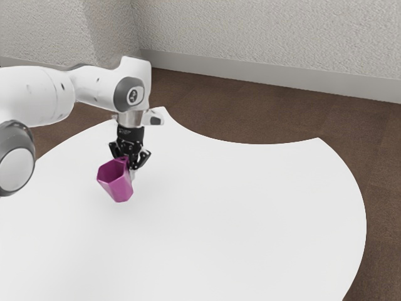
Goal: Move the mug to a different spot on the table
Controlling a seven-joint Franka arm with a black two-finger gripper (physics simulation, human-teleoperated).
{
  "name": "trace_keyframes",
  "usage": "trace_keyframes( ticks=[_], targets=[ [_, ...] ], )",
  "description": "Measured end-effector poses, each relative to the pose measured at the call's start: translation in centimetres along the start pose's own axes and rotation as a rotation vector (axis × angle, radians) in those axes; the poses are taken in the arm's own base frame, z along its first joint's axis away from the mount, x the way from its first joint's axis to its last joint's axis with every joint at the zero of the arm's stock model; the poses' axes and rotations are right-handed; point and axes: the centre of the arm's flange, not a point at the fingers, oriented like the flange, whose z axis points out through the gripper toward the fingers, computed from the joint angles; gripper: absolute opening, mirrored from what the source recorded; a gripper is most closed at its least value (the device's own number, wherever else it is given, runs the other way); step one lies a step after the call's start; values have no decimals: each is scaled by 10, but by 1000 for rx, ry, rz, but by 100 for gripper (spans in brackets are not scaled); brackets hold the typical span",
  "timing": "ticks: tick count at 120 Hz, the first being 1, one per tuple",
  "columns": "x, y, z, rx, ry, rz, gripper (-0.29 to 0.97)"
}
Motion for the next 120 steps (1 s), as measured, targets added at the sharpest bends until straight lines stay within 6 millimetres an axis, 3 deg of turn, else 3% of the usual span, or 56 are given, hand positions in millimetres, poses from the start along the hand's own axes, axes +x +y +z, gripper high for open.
trace_keyframes(
  ticks=[28, 56, 72, 92, 120],
  targets=[
    [-7, 40, 11, -27, -58, 33, -8],
    [5, 84, 36, -98, -126, 77, -11],
    [13, 99, 31, -105, -117, 94, -11],
    [28, 106, 34, -109, -108, 95, -11],
    [42, 99, 34, -104, -94, 77, -11]
  ],
)
